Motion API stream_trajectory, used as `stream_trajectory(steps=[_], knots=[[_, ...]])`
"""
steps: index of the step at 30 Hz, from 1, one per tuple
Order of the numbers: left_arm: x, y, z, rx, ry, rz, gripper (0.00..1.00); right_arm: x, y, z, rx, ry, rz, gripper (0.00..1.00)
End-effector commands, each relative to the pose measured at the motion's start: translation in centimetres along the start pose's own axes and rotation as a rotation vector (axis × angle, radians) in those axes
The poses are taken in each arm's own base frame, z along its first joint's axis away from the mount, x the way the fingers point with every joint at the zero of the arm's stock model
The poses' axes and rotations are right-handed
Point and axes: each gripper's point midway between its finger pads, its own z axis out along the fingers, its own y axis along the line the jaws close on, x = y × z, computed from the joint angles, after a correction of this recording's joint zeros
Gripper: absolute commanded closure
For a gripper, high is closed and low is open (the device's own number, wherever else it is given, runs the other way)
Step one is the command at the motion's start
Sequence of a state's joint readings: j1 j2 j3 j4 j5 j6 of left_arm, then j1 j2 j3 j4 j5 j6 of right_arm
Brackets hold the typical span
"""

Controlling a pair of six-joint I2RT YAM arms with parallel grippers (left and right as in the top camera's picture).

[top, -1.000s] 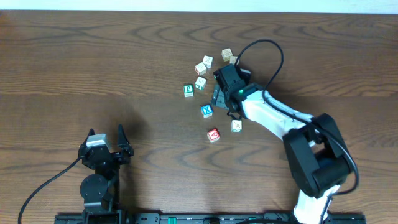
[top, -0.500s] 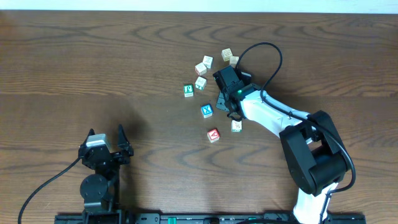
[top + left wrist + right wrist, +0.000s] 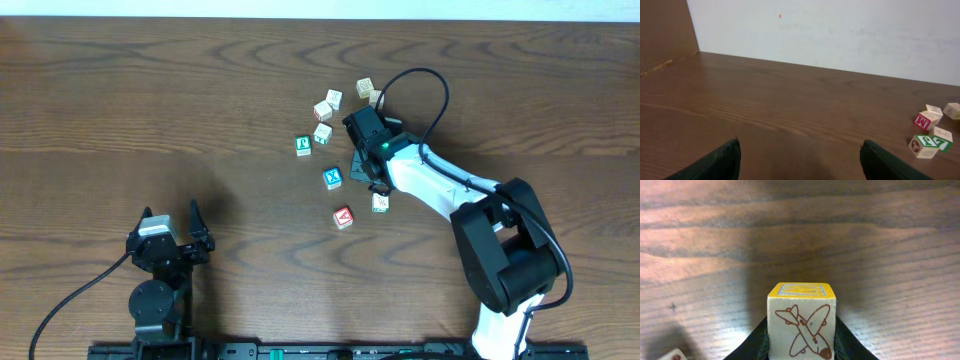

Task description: Lift 3 blocks

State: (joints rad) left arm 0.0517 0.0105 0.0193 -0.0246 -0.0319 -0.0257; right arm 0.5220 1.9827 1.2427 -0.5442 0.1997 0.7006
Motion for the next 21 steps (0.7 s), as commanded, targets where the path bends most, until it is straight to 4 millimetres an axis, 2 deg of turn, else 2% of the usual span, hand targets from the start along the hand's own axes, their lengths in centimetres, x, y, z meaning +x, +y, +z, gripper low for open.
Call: stream_trajectory(steps=[1,7,12,16,20,21], knots=[[1.7,0.3,0.1,-0.012,0.052,0.002,0.23,-0.3,-0.4,-0.7,0.01,-0.007,-0.033,0.8],[1.7,0.3,0.1,-0.012,0.052,0.002,0.23,-1.3,-0.9,-2.5,0.018,-0.046,-0.033,0.81],[1.7,0.3,0.1,-0.012,0.052,0.002,0.23,-2.0,-2.2,-5.4,0.053,-0.089,-0.029,0.84],[1.7,0.3,0.1,-0.012,0.052,0.002,0.23,-2.1,-3.7,-8.0,0.08,-0.1,-0.023,0.85],[1.7,0.3,0.1,-0.012,0.052,0.002,0.23,-1.5,-5.7,-10.4,0.122,-0.088,-0.027,0.89],[1.7,0.3,0.1,-0.012,0.052,0.002,0.23,-1.3,-6.5,-11.5,0.142,-0.094,-0.03,0.89]])
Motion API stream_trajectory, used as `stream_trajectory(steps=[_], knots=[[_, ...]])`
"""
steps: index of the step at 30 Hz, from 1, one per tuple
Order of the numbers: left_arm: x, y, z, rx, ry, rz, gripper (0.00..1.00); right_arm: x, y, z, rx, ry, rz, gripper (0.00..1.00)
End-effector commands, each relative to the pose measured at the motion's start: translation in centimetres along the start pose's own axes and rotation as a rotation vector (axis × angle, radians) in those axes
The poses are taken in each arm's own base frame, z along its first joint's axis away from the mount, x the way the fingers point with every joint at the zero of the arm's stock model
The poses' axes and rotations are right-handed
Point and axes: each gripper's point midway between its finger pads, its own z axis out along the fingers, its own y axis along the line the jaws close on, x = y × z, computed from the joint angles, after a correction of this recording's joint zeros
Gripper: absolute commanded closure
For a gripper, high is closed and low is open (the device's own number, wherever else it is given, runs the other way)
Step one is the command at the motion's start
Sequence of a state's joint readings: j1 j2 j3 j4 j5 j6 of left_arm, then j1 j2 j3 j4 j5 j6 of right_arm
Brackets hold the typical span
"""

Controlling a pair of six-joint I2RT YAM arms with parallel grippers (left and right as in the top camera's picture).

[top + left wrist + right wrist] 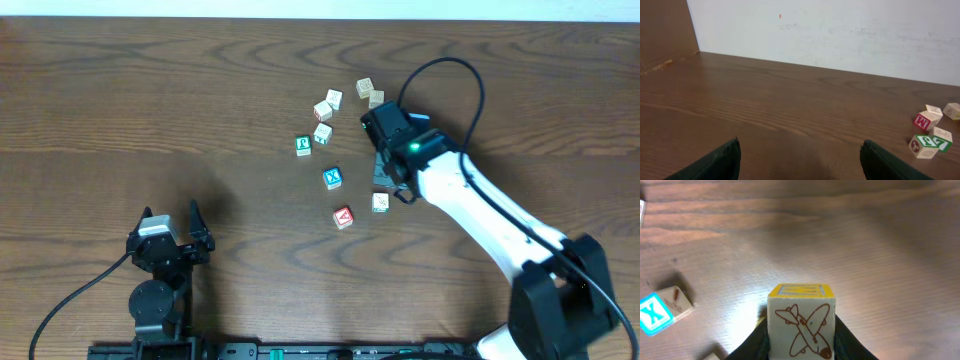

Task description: Lift 3 blocks

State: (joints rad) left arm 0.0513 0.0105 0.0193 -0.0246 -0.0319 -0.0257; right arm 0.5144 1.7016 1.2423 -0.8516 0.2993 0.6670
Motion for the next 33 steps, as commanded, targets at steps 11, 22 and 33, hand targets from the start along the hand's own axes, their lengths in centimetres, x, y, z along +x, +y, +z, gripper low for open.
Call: stream_trajectory(steps=[11,22,33], knots=[[1.7,0.3,0.1,-0.012,0.052,0.002,0.23,1.1,-4.3,-2.0,0.091,-0.044,0.007,0.83],[1.7,0.3,0.1,-0.013,0.052,0.002,0.23,5.4,-3.8,2.7,0.023,0.014,0.01,0.78],[1.7,0.3,0.1,-0.012,0.052,0.002,0.23,7.8,-2.2,4.6,-0.1,0.059,-0.001,0.7]])
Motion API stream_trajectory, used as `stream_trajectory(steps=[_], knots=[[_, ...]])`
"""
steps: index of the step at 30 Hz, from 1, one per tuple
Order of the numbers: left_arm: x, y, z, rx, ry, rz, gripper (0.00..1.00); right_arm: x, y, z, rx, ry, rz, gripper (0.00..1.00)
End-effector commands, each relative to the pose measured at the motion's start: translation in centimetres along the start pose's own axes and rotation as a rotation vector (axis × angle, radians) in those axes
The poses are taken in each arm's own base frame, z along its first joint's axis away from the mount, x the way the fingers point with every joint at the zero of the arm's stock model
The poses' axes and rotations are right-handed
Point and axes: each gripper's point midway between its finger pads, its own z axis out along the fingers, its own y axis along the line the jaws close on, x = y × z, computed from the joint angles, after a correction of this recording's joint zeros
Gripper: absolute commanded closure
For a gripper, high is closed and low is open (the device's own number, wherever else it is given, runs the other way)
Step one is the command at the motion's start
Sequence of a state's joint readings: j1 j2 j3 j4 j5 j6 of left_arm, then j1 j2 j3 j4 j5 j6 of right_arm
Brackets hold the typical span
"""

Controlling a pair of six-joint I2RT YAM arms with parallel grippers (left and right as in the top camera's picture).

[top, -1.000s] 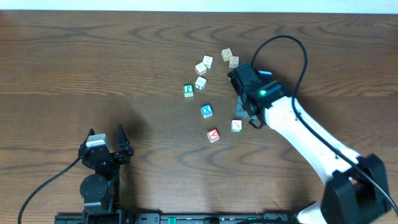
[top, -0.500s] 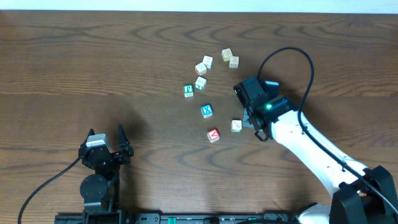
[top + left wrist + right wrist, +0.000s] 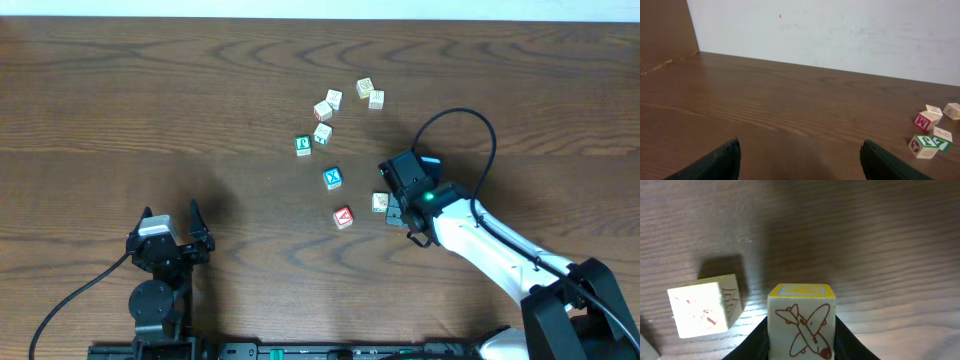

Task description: Lift 3 blocks

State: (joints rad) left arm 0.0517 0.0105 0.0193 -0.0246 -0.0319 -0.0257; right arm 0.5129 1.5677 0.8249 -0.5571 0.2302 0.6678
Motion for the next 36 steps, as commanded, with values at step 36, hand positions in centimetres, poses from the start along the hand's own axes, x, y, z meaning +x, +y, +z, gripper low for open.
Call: stream_trajectory(steps=[36], knots=[[1.7,0.3,0.1,-0.012,0.052,0.002,0.23,-1.3,0.7,-1.3,-0.042,-0.019,-0.026,0.55]])
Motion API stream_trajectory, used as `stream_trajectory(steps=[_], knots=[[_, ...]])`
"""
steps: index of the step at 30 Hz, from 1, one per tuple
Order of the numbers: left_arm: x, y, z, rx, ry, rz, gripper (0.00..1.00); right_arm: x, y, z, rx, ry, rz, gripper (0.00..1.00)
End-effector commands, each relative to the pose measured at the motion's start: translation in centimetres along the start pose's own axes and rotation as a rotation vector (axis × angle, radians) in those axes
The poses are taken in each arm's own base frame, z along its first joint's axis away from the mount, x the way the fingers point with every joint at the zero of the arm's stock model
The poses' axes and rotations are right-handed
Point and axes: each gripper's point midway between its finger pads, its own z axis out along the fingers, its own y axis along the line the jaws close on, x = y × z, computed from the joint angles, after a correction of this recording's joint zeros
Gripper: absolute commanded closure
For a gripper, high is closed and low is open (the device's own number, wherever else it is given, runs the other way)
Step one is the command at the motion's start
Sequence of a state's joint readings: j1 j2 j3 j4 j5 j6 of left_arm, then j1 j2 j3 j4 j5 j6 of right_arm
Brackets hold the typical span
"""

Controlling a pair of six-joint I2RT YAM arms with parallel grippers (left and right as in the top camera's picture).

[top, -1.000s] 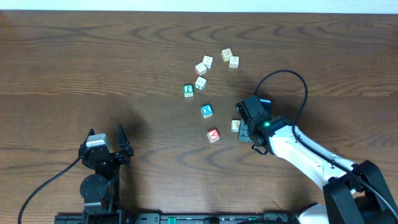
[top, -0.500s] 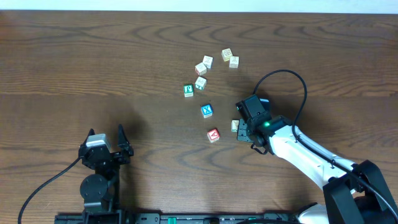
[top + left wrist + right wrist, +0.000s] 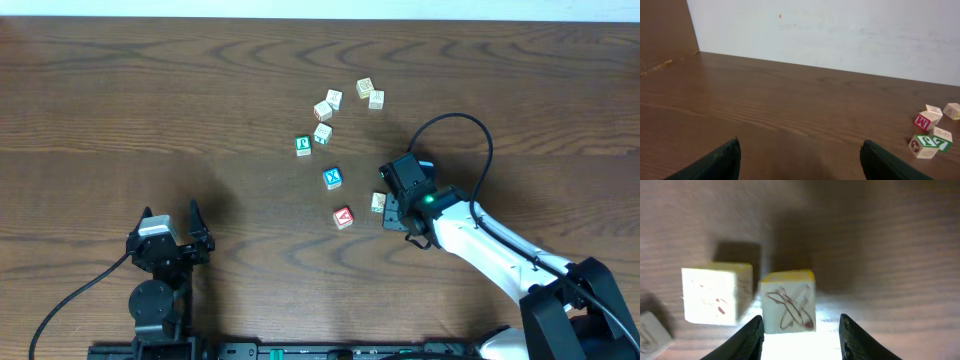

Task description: Lift 3 blocks

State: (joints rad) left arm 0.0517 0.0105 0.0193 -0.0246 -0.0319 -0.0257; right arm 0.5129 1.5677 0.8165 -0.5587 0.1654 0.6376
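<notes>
The cream airplane block with a yellow top (image 3: 788, 301) stands on the wood, close beside a cream block with red marks (image 3: 715, 295). My right gripper (image 3: 801, 335) is open, its fingers (image 3: 752, 336) spread wider than the airplane block and clear of its sides. From overhead, the right gripper (image 3: 398, 212) covers that block, next to the cream block (image 3: 379, 202). A blue X block (image 3: 333, 178), a red A block (image 3: 343, 217) and a green block (image 3: 303, 145) lie nearby. My left gripper (image 3: 800, 160) is open and holds nothing, far off at the near left.
Several more cream blocks (image 3: 327, 105) lie in a loose cluster toward the table's far side. The left wrist view shows a red M block (image 3: 923, 120) and a green block (image 3: 935, 141) at its right edge, with a white wall behind the table.
My right gripper has opened and let go of the airplane block, which now stands on the table beside the cream block. The left arm has not moved.
My right gripper held the airplane block near the far cluster of blocks. It then held the block further toward the near right, then low beside the cream block near the red A block. Now the block stands there, released. The left gripper stayed open and still.
</notes>
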Motion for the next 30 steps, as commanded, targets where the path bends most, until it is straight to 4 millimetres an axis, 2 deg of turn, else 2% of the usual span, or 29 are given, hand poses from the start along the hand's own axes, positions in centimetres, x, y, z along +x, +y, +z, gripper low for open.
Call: stream_trajectory(steps=[1,6,9,14,19,22,26,30], knots=[[1.7,0.3,0.1,-0.012,0.052,0.002,0.23,-2.4,0.0,-1.8,0.012,-0.07,0.005,0.55],[1.7,0.3,0.1,-0.012,0.052,0.002,0.23,-3.8,-0.1,-4.6,0.022,-0.097,0.004,0.53],[1.7,0.3,0.1,-0.012,0.052,0.002,0.23,-3.5,1.1,-6.5,-0.06,-0.071,-0.001,0.48],[1.7,0.3,0.1,-0.012,0.052,0.002,0.23,-1.2,2.9,-6.6,-0.163,0.038,-0.058,0.47],[1.7,0.3,0.1,-0.012,0.052,0.002,0.23,0.6,4.8,-7.0,-0.224,0.065,-0.301,0.34],[1.7,0.3,0.1,-0.012,0.052,0.002,0.23,1.3,5.4,-7.1,-0.232,0.059,-0.423,0.27],[1.7,0.3,0.1,-0.012,0.052,0.002,0.23,1.7,5.8,-7.2,-0.239,0.053,-0.516,0.25],[1.7,0.3,0.1,-0.012,0.052,0.002,0.23,1.4,6.3,-6.5,-0.245,0.041,-0.544,0.22]])
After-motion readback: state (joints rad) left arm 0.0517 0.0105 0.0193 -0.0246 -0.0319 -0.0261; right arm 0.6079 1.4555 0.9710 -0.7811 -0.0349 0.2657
